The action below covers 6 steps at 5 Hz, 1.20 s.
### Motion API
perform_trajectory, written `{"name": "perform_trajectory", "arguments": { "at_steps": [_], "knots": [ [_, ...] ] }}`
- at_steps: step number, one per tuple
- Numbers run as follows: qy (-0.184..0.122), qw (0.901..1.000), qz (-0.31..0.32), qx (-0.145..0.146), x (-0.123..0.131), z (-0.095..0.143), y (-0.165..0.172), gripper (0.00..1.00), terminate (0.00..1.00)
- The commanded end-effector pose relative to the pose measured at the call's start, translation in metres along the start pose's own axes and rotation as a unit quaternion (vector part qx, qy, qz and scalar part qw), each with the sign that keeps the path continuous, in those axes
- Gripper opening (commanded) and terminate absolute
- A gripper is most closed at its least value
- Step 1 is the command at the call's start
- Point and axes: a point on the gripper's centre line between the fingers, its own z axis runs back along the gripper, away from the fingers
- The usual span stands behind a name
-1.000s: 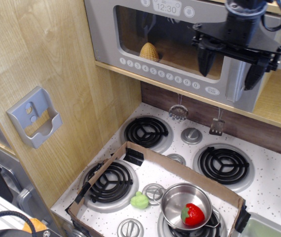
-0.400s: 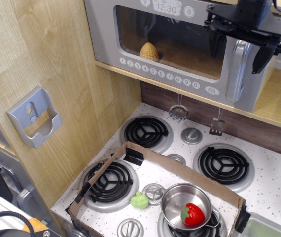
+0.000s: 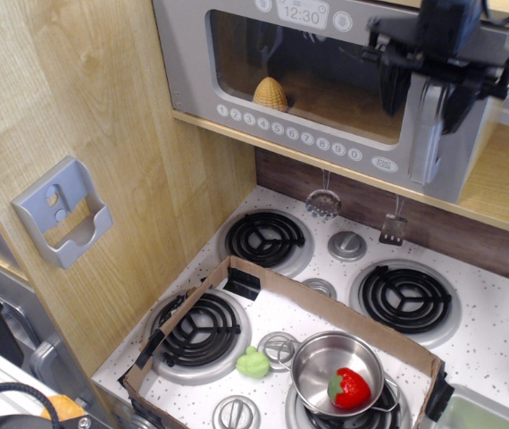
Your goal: Open microwave
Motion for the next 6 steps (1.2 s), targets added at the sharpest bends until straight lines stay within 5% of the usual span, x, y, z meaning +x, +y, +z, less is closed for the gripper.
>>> {"name": "perform_trajectory", "arguments": {
  "at_steps": [1,3,4,6],
  "knots": [
    [-0.015,0.9990,0.042,-0.005,-0.017,0.004,0.009,0.00,0.00],
    [-0.020,0.9977,0.062,0.017,-0.048,0.007,0.017,0.00,0.00],
    [-0.018,0.9963,0.081,0.022,-0.072,0.012,0.019,1.00,0.00],
    [-0.025,0.9789,0.201,0.027,-0.118,0.010,-0.011,1.00,0.00]
  ]
}}
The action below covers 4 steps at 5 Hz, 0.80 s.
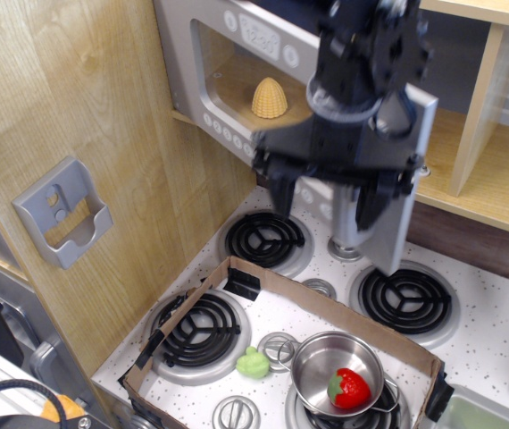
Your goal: Open microwave
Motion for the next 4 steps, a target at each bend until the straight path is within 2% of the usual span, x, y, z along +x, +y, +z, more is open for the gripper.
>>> {"name": "perform_trajectory", "arguments": {
  "at_steps": [1,2,3,4],
  "knots": [
    [-0.010,0.9941,0.102,-0.036,-0.022,0.009,-0.059,1.00,0.00],
    [0.002,0.9881,0.143,-0.055,-0.010,0.017,-0.101,1.00,0.00],
    [0.024,0.9815,0.164,-0.096,0.010,0.023,-0.134,1.00,0.00],
    [0.028,0.9806,0.166,-0.100,0.032,0.032,-0.162,1.00,0.00]
  ]
}}
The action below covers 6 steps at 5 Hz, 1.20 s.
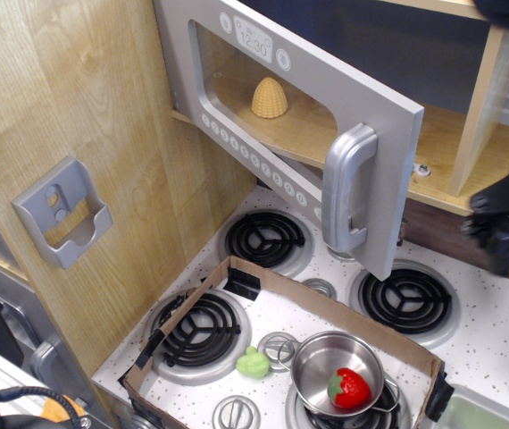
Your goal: Open microwave
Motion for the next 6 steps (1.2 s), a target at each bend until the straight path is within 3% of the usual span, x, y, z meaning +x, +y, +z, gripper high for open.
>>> {"name": "perform_trajectory", "arguments": {
  "at_steps": [1,2,3,4,6],
  "knots": [
    [-0.084,0.9862,-0.143,0.005,0.046,0.020,-0.039,1.00,0.00],
    [-0.085,0.9598,-0.268,-0.007,0.065,0.012,-0.004,1.00,0.00],
    [-0.091,0.9459,-0.311,-0.002,0.070,0.006,0.031,1.00,0.00],
    [-0.070,0.9555,-0.286,0.014,0.073,0.011,0.066,1.00,0.00],
    [-0.045,0.9605,-0.268,0.058,0.062,0.026,0.125,1.00,0.00]
  ]
}}
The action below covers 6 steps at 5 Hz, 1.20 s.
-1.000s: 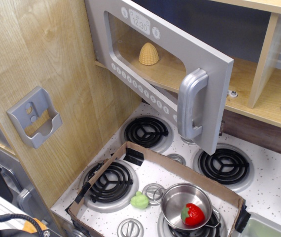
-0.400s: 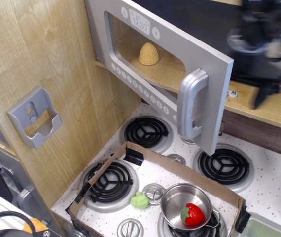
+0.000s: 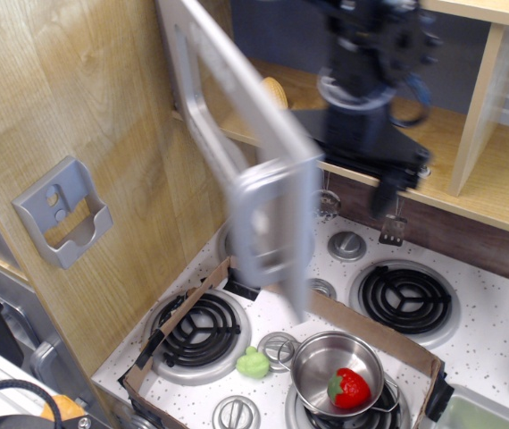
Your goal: Open microwave
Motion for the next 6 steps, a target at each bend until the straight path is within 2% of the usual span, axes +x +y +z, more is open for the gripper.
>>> {"name": "perform_trajectory", "arguments": {
  "at_steps": [1,3,4,6],
  "knots": [
    [0.008,0.9999,0.010,0.008,-0.030,0.014,0.029,1.00,0.00],
    [0.036,0.9993,0.013,-0.002,-0.048,-0.006,0.068,1.00,0.00],
    [0.042,0.9989,0.010,-0.016,-0.049,-0.014,0.076,1.00,0.00],
    [0.042,0.9989,0.010,-0.016,-0.049,-0.014,0.076,1.00,0.00]
  ]
}}
